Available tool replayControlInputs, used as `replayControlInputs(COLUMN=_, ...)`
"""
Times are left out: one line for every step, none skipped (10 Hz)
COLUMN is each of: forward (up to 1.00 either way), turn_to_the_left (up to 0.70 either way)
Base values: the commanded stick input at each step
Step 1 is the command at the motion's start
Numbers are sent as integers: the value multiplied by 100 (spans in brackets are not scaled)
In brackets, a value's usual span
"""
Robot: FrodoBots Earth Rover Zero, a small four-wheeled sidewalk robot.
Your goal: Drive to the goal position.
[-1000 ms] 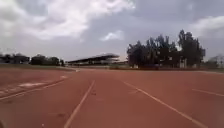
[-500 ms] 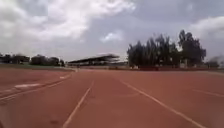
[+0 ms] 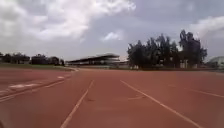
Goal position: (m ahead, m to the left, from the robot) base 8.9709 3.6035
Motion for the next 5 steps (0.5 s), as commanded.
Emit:
replayControlInputs(forward=45, turn_to_the_left=0)
replayControlInputs(forward=45, turn_to_the_left=0)
replayControlInputs(forward=45, turn_to_the_left=0)
replayControlInputs(forward=45, turn_to_the_left=0)
replayControlInputs(forward=45, turn_to_the_left=0)
